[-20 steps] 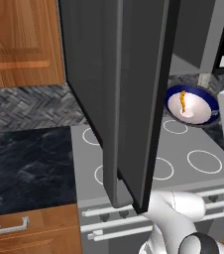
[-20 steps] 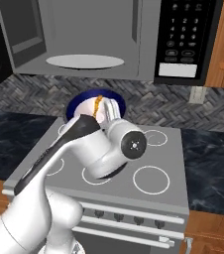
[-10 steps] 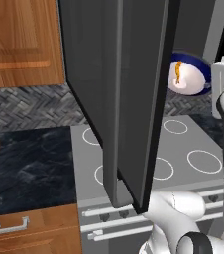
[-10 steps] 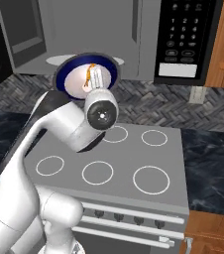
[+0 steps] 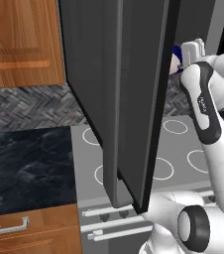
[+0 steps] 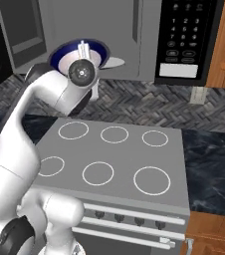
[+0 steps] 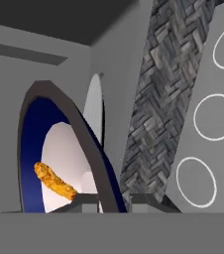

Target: Remove the banana from the bowl and place it on the small plate. Then place the bowl with only the shrimp in the microwave, close the door, and press the start button to microwave the shrimp.

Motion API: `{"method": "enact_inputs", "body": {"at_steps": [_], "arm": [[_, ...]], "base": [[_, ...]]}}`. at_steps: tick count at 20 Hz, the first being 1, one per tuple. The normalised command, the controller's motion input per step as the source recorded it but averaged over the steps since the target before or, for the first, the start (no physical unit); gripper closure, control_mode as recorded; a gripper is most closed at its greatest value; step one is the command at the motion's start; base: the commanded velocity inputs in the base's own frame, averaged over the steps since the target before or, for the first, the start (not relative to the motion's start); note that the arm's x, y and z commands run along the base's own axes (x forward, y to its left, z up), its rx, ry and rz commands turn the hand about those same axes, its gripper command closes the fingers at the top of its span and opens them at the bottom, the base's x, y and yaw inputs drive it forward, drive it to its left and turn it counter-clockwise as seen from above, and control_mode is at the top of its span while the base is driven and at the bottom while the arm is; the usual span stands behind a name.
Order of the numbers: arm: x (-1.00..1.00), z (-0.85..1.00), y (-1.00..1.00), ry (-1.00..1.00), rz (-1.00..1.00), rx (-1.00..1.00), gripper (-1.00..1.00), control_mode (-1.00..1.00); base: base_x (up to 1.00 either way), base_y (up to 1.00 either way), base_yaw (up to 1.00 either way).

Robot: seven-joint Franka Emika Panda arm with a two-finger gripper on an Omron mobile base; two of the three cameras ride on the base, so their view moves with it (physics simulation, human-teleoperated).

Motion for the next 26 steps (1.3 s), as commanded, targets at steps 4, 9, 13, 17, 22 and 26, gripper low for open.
{"method": "enact_inputs", "body": {"at_steps": [4,9,13,17,22,26], "arm": [[0.82,0.11,0.11,0.08,0.0,0.03,1.0,-1.0],[0.71,0.0,0.23,0.12,0.0,0.0,1.0,-1.0],[0.63,-0.01,0.28,0.12,0.0,0.0,1.0,-1.0],[0.69,-0.08,0.33,0.13,0.0,0.0,1.0,-1.0],[0.47,-0.1,0.04,0.08,0.0,0.03,1.0,-1.0],[-0.09,0.02,-0.01,-0.07,0.0,0.05,-1.0,-1.0]], "base": [[0.0,0.0,0.0],[0.0,0.0,0.0],[0.0,0.0,0.0],[0.0,0.0,0.0],[0.0,0.0,0.0],[0.0,0.0,0.0]]}}
